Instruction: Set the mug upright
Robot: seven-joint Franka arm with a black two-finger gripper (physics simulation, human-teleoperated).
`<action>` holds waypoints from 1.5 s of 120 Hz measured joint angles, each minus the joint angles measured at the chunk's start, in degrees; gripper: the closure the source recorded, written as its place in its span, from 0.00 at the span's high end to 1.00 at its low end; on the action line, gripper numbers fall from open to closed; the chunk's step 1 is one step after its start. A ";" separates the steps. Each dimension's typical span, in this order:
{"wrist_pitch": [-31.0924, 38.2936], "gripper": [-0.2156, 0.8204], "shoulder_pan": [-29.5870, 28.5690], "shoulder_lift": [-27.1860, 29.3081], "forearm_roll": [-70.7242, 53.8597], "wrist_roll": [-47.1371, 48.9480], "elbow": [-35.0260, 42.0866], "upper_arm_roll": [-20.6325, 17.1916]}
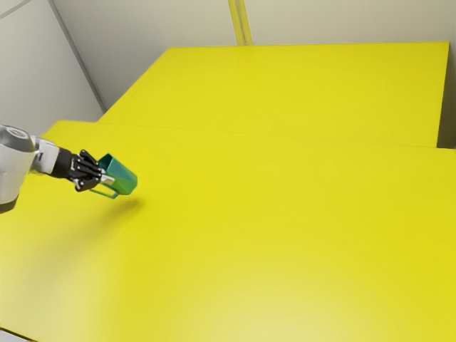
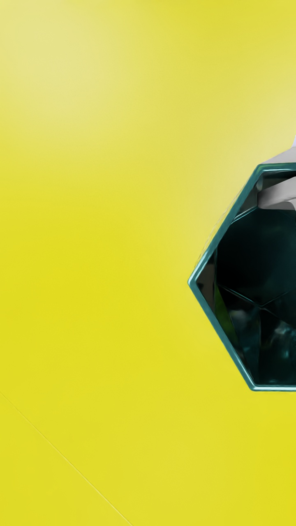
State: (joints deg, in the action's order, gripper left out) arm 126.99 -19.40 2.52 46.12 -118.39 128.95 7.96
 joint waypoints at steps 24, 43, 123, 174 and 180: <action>0.73 0.03 14.48 3.77 -26.66 23.40 -0.07 4.19; 1.96 0.03 17.84 3.51 -42.00 41.53 -0.07 2.34; 6.40 0.03 24.03 -0.45 -46.94 93.13 -0.39 -1.57; 7.75 0.03 27.88 -3.78 -45.29 110.30 -0.86 -1.46; 7.87 0.03 28.35 -4.01 -45.26 111.65 -0.87 -1.47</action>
State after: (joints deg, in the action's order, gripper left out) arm 134.85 8.95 -1.49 0.86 -6.74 128.08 6.49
